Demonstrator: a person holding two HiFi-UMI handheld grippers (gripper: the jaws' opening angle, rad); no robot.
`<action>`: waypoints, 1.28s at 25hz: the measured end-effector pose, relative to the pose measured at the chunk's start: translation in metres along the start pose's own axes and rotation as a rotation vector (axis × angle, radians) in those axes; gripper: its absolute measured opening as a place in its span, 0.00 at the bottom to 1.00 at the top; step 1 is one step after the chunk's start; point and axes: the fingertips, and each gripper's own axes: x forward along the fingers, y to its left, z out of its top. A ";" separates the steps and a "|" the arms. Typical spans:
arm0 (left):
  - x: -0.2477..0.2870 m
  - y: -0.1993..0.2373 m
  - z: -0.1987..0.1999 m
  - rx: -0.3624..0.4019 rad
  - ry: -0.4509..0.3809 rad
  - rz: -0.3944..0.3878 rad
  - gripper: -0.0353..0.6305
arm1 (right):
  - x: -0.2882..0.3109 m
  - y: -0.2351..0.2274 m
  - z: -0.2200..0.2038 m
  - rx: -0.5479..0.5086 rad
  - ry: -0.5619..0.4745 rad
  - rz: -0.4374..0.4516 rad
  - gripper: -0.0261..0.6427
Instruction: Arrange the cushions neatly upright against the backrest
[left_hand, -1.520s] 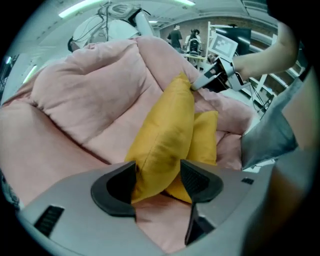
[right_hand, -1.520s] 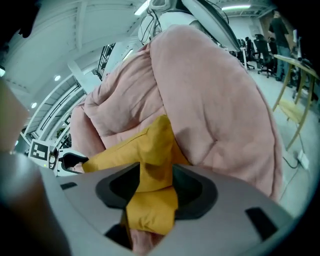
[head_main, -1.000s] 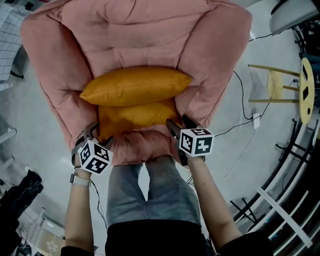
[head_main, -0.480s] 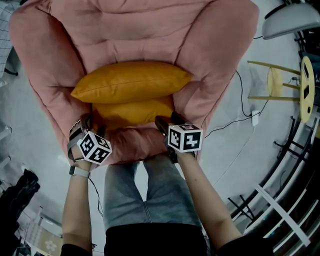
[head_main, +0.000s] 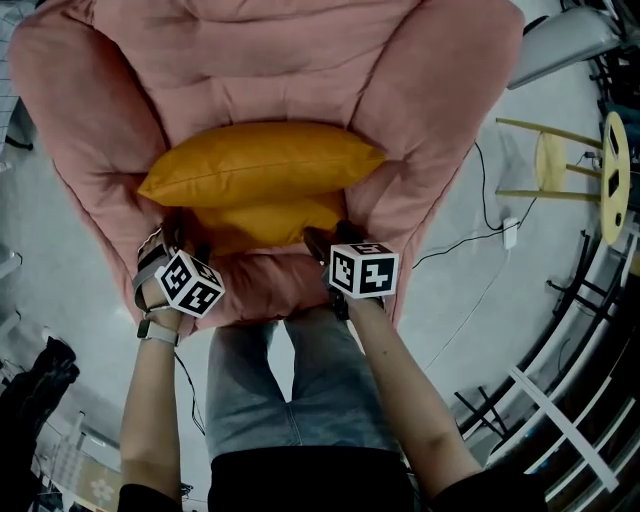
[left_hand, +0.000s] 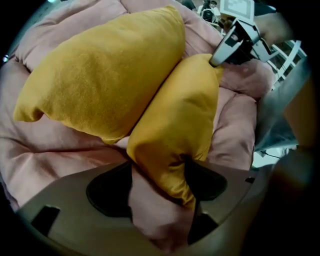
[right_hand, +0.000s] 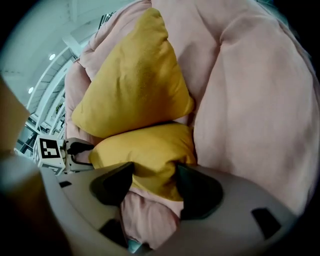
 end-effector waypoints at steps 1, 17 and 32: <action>-0.002 -0.003 0.000 0.005 -0.003 -0.004 0.56 | -0.002 -0.001 -0.001 0.005 0.002 0.001 0.47; -0.099 -0.018 0.010 -0.390 -0.219 -0.075 0.10 | -0.071 0.055 0.042 -0.062 -0.178 0.079 0.28; -0.263 -0.018 0.062 -0.598 -0.663 -0.251 0.07 | -0.181 0.163 0.057 -0.121 -0.377 0.169 0.05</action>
